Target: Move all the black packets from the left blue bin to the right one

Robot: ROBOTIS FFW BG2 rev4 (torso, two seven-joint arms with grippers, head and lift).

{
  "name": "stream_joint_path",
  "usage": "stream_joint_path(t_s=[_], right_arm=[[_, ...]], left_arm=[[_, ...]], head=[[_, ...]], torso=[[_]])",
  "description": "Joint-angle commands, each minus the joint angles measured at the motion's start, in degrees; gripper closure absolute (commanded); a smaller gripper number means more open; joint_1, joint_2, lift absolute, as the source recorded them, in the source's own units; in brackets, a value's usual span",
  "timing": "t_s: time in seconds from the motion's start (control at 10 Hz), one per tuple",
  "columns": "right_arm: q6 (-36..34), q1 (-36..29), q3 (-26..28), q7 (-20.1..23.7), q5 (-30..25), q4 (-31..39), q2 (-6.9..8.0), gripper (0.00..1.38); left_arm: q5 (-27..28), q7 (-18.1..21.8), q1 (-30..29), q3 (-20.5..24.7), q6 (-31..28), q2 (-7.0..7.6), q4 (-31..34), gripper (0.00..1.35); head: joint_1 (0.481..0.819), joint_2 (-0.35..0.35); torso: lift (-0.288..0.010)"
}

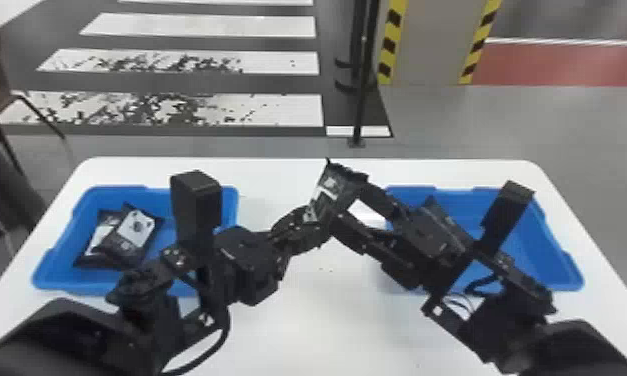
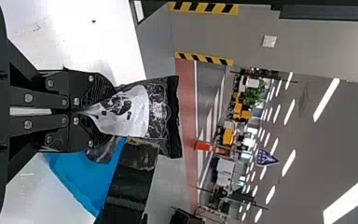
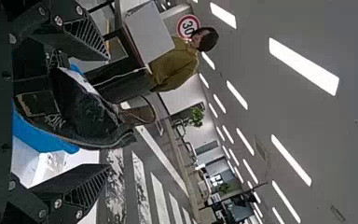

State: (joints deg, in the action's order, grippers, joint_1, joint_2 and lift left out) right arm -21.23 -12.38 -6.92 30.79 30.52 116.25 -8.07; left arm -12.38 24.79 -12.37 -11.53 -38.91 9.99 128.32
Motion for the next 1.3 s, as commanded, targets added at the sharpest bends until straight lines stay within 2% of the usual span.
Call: stream_joint_path(t_s=[0.0, 0.1, 0.2, 0.3, 0.5, 0.6, 0.7, 0.8, 0.9, 1.0, 1.2], right_arm=[[0.0, 0.9, -1.2, -0.2, 0.7, -1.1, -0.02, 0.40], [0.0, 1.0, -1.3, -0.4, 0.8, -1.6, -0.02, 0.89], [0.7, 1.1, -1.3, -0.6, 0.7, -1.7, -0.02, 1.19], [2.2, 1.1, -1.3, -0.8, 0.6, -1.9, -0.02, 1.28], [2.7, 1.3, -1.3, -0.8, 0.9, -2.3, -0.02, 1.28], [2.8, 1.3, -1.2, -0.8, 0.9, -2.6, -0.02, 1.28], [3.0, 1.4, -0.4, -0.8, 0.7, -2.8, -0.02, 1.28], [3.2, 1.8, 1.0, -0.9, 0.2, -3.5, -0.02, 1.28], [3.5, 2.4, 2.9, -1.0, -0.4, -4.5, -0.11, 1.28], [3.7, 3.2, 5.1, -1.3, -1.7, -5.6, -0.28, 1.28], [3.8, 5.9, 10.1, -1.7, -6.6, -9.7, -1.08, 1.28]], left_arm=[[-0.4, 0.0, 0.3, -0.6, 0.0, 0.12, 0.0, 1.22], [-0.9, 0.0, 0.4, -0.9, -0.3, 0.12, 0.0, 1.22], [-0.9, 0.0, 0.3, -0.9, -0.5, 0.12, -0.1, 1.22], [-1.0, 0.0, 0.3, -1.0, -0.6, 0.20, -0.3, 1.22], [-1.3, 0.0, 0.4, -1.0, -0.3, 0.20, -0.3, 1.22], [-2.2, -0.3, 0.1, -0.9, -0.2, 0.20, -0.3, 1.08], [-3.0, -0.4, -0.3, -0.5, 0.0, 0.12, -0.4, 0.57], [-3.2, -0.4, -0.8, 0.3, 0.1, -0.06, -0.4, 0.13], [-3.2, -0.4, -1.7, 1.6, 0.2, -0.32, -0.4, 0.07], [-3.0, -0.4, -2.5, 2.7, 1.1, -0.59, -0.4, 0.16], [-2.4, -0.4, -3.8, 5.8, 4.0, -1.38, -0.4, 0.20]], head=[[0.695, -0.017], [0.695, -0.013], [0.695, -0.014], [0.695, -0.016], [0.695, -0.023], [0.695, -0.025], [0.695, -0.027], [0.695, -0.029], [0.695, -0.038], [0.695, -0.048], [0.695, -0.073]], torso=[[-0.140], [-0.140], [-0.140], [-0.140], [-0.140], [-0.140], [-0.140], [-0.140], [-0.140], [-0.140], [-0.140]])
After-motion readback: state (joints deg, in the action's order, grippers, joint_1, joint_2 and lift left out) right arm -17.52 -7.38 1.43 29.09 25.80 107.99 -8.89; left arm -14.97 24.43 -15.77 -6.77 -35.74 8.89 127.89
